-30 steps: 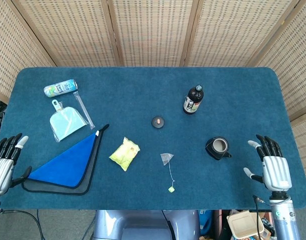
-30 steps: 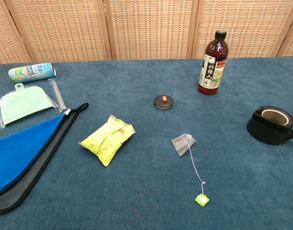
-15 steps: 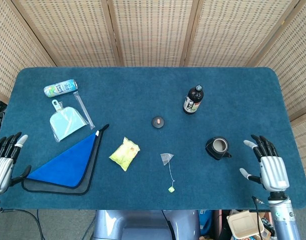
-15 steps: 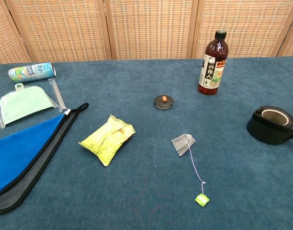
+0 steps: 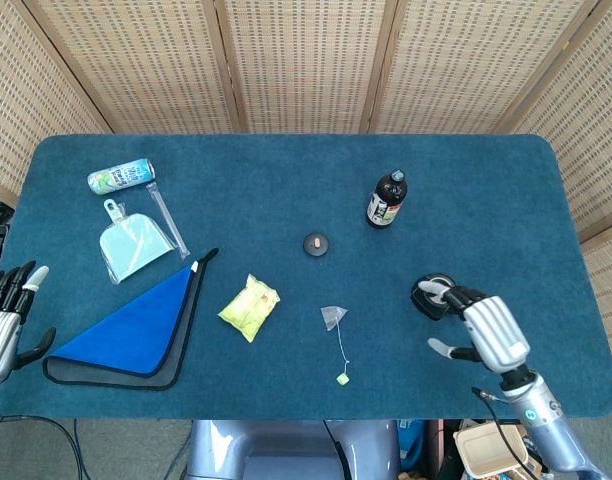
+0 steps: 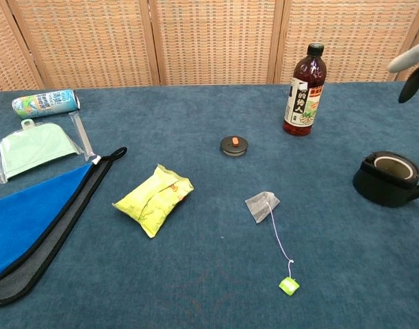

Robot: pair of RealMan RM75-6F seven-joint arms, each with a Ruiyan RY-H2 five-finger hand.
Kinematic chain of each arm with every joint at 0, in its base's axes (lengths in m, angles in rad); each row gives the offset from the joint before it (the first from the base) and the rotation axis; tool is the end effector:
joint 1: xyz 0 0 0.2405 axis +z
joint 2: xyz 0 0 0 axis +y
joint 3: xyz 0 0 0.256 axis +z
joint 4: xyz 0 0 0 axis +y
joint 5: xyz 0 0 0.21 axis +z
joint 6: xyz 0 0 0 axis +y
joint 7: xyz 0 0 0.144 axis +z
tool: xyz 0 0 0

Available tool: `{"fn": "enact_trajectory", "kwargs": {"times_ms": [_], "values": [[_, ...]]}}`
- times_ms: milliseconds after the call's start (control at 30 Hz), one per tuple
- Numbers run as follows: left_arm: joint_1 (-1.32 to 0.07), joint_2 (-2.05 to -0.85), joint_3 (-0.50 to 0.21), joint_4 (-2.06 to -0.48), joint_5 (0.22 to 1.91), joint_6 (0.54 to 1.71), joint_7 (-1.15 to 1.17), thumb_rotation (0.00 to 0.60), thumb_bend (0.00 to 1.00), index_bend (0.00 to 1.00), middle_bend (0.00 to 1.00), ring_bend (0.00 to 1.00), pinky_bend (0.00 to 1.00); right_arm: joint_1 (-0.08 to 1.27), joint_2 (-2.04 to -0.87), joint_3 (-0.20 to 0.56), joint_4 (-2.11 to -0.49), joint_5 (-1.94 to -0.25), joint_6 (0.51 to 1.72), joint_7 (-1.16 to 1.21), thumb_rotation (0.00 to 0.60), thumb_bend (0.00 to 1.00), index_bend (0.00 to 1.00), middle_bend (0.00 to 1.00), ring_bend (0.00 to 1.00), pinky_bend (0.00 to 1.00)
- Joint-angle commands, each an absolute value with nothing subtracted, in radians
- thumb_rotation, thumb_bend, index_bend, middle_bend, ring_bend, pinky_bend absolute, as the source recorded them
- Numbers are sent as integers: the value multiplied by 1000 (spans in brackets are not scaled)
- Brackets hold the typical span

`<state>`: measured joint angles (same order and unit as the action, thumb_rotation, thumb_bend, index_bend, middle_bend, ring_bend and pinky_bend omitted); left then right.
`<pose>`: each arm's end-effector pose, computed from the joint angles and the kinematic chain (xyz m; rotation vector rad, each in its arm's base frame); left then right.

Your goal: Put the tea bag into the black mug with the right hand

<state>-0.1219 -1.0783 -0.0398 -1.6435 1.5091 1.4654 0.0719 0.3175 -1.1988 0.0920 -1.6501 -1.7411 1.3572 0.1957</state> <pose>-0.3018 0.1899 0.1647 -1.4554 -0.8337 -0.8617 -0.2161 -0.2394 0.1092 1.7137 -0.9457 1.3481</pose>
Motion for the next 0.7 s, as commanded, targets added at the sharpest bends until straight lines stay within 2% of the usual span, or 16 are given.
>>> {"fn": "enact_trajectory", "kwargs": {"times_ms": [33,467,700], "values": [[-124,-1076,-42,-1644,1503,1460,78,600,377,0,0,0,0,375,-1185,83,-1677,-1787,1299,217,600,211,240,522,535,665],[-134,-1074,-51,-1642,1485,1444,87,600,378,0,0,0,0,551,-1193,77,-1736,-1846,1105,212,600,212,240,762,803,851],[-139,-1071,-55,-1639,1482,1441,87,600,377,0,0,0,0,611,-1233,66,-1726,-1825,1016,170,600,212,282,809,861,895]]}}
